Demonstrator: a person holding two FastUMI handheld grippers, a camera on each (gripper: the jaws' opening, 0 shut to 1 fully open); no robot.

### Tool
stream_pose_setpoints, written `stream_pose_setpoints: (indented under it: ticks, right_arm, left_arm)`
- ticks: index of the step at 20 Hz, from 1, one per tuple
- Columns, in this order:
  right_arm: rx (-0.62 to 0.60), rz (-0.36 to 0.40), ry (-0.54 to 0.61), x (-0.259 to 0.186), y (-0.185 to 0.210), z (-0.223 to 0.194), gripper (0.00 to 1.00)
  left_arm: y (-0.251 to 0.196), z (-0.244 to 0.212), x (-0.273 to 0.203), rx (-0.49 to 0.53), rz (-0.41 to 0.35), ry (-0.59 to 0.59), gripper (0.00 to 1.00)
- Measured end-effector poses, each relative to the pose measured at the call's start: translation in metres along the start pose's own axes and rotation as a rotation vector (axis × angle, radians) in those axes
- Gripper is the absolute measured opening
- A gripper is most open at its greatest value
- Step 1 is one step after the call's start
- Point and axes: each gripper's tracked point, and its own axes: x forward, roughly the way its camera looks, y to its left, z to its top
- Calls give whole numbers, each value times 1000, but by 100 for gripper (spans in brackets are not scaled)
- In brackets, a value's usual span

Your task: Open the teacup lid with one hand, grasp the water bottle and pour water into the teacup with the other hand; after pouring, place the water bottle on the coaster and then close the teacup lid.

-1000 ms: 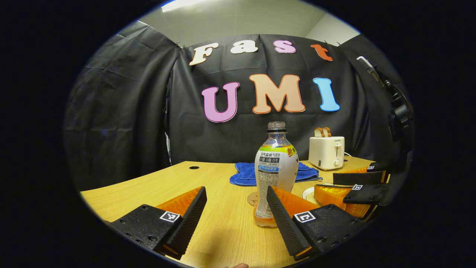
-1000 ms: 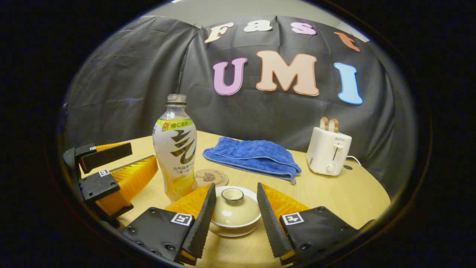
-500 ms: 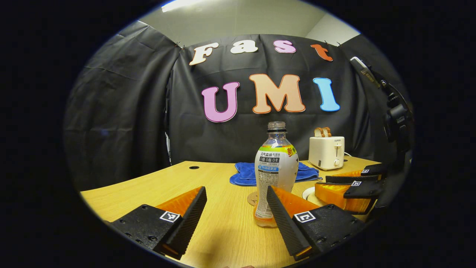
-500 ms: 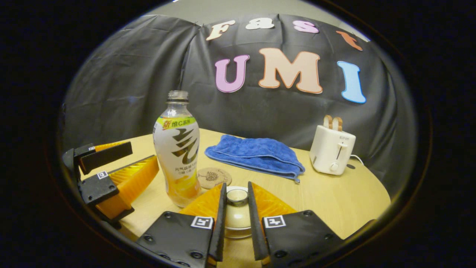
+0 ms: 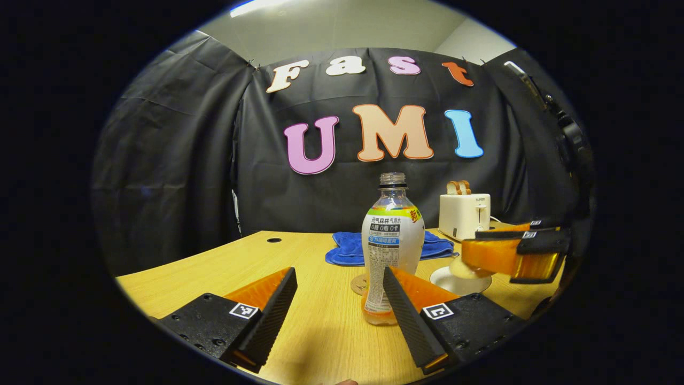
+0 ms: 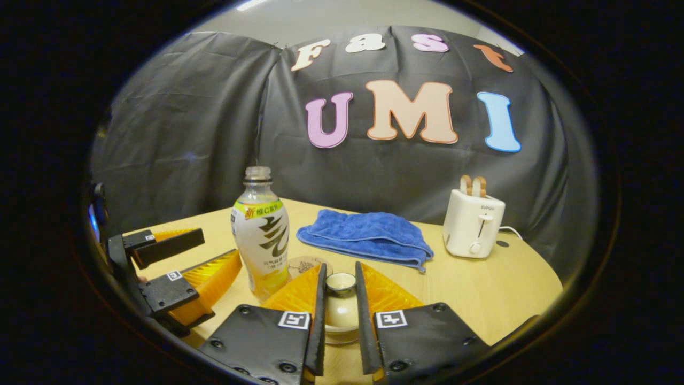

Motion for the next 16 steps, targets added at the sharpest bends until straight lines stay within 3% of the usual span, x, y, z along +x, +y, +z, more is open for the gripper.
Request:
stream_pose_setpoints:
  ticks: [4, 12, 16]
  right_arm:
    - [-3, -27, -18, -21, -21, 6, 29]
    - [29, -107, -39, -56, -75, 4, 29]
    - [56, -153, -42, -73, -101, 1, 29]
  left_arm:
    - [-8, 3, 0, -7, -46, -14, 95]
    - [-49, -8, 2, -24, -249, 51, 95]
    - [-53, -15, 16, -60, -277, 109, 95]
